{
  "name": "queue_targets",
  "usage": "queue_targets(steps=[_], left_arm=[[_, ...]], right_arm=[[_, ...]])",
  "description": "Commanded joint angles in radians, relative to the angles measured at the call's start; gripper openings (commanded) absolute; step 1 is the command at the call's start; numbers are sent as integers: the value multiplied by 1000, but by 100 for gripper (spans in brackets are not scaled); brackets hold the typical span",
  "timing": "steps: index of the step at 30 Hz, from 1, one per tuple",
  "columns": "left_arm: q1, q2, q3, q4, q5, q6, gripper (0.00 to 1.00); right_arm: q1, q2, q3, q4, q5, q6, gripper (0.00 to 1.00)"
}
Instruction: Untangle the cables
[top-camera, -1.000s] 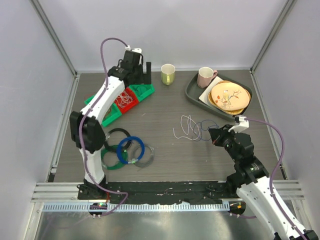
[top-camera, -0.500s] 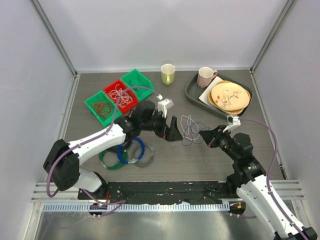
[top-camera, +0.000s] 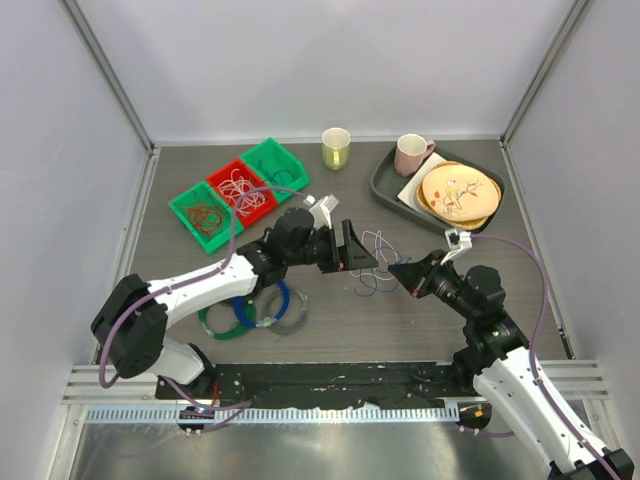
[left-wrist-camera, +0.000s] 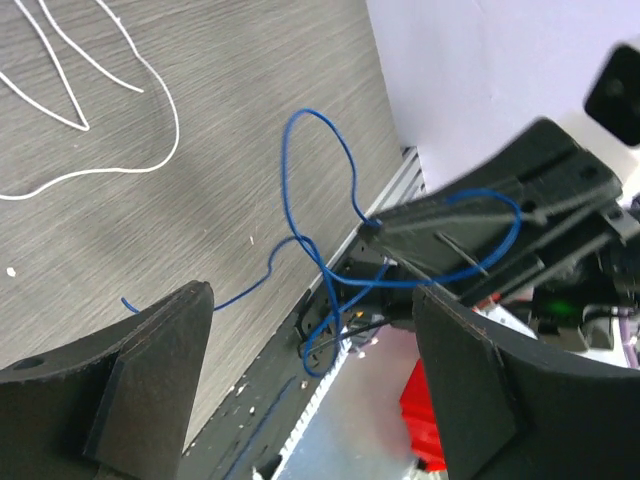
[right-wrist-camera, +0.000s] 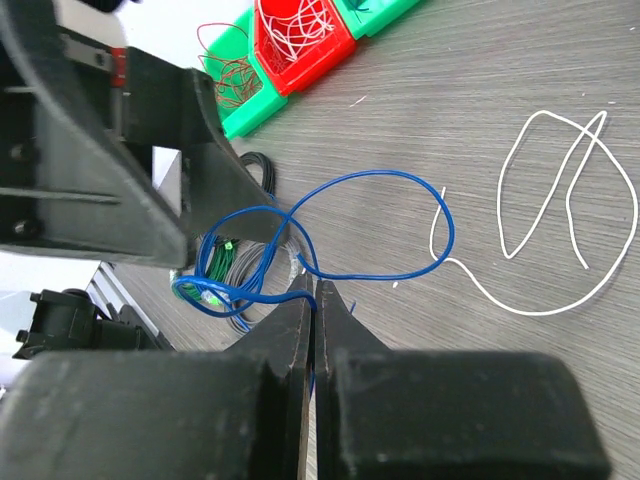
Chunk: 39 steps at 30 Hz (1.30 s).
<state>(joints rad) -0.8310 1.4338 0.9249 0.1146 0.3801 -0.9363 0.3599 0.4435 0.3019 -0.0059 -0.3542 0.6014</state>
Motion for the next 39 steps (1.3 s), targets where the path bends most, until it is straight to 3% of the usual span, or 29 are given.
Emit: queue_targets(steps=[1,12,15,18,21,25,29,32,39], left_arm=[[1,53,-1,88,-46,-197,83],[1,168,-1,280,92,-317,50],[1,159,-4,283,94,-317,28],[1,126,-5,238,63,-285,0],[1,85,-17,183,25,-245,0],[4,24,11,50,-122,-155,0],[16,-39,106,-160,-310,-23,0],[52,-62,190,-306,-441,62,0],[214,-92,345,-492,-676,192,0]], right_arm=[[1,-25,-1,67,-22,11,1],[1,-23,0,61,-23,5,1],[1,-17,5,55,-22,5,1],[1,-20,5,47,-17,0,1],[1,-19,9,38,-8,1,2],[1,-6,8,27,30,11,20],[2,11,14,17,31,12,60],[1,11,16,14,52,17,74],[1,-15,29,-72,182,24,87]])
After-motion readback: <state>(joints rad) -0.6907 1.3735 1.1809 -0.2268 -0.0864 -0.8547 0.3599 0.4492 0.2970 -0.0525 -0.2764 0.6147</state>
